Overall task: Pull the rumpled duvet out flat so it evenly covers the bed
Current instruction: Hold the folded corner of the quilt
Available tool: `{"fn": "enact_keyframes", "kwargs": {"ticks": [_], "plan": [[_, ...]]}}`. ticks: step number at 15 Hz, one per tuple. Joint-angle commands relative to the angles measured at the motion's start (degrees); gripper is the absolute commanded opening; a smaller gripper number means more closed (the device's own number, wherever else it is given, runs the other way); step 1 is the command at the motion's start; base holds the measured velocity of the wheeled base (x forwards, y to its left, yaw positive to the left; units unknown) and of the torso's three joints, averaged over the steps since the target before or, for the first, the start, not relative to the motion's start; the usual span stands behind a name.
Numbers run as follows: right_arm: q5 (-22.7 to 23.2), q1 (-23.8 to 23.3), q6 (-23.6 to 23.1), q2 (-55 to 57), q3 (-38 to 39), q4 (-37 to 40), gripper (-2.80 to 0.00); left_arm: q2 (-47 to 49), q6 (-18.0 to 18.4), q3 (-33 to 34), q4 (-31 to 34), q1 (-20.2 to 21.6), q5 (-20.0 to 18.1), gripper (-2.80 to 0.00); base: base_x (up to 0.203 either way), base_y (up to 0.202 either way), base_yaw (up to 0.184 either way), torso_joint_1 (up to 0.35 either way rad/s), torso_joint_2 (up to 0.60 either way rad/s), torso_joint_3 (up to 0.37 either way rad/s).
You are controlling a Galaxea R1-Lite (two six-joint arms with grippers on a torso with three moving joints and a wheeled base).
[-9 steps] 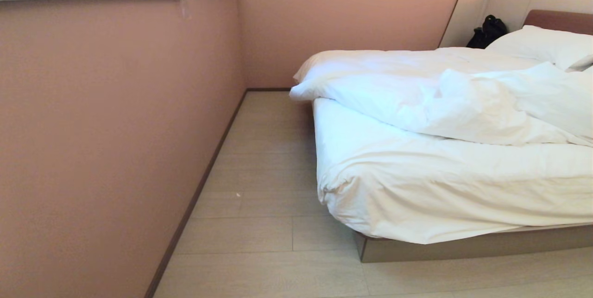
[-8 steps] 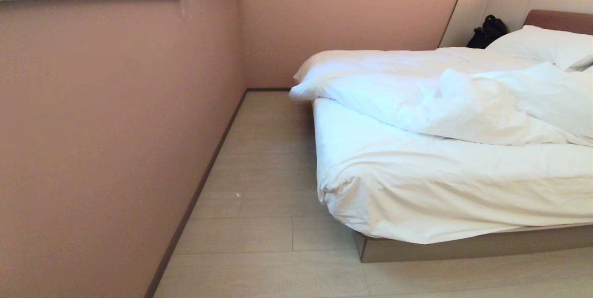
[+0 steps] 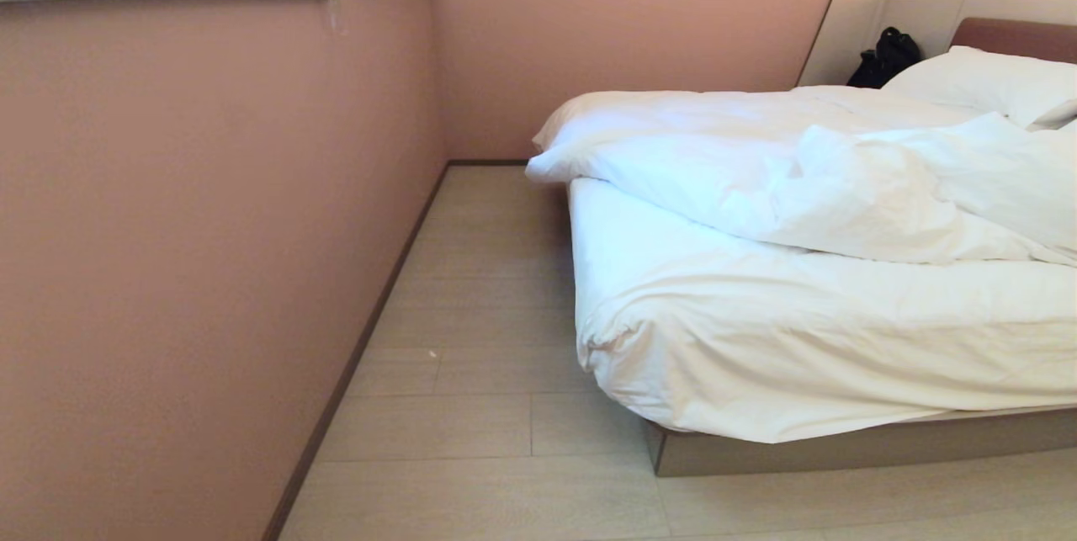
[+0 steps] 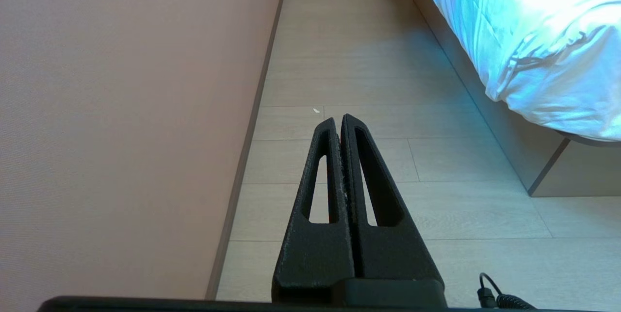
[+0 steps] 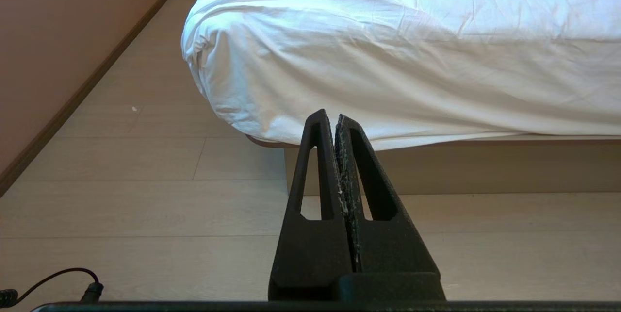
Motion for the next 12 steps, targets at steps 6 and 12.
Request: {"fn": "enact_keyframes", "kwargs": {"ticks": [6, 12], "plan": [[0.0, 0.0, 0.0, 0.1, 0.0, 0.0, -2.8, 0.0, -0.3, 0.0, -0.2, 0.0, 0.1, -2.8, 0.0, 0.0, 0.0, 0.0, 0.0, 0.0], [0.0, 0.0, 0.0, 0.1, 0.0, 0.0, -2.8, 0.0, -0.5, 0.0, -0.2, 0.0, 0.1, -2.8, 0.0, 0.0, 0.0, 0.0, 0.0, 0.0]]}}
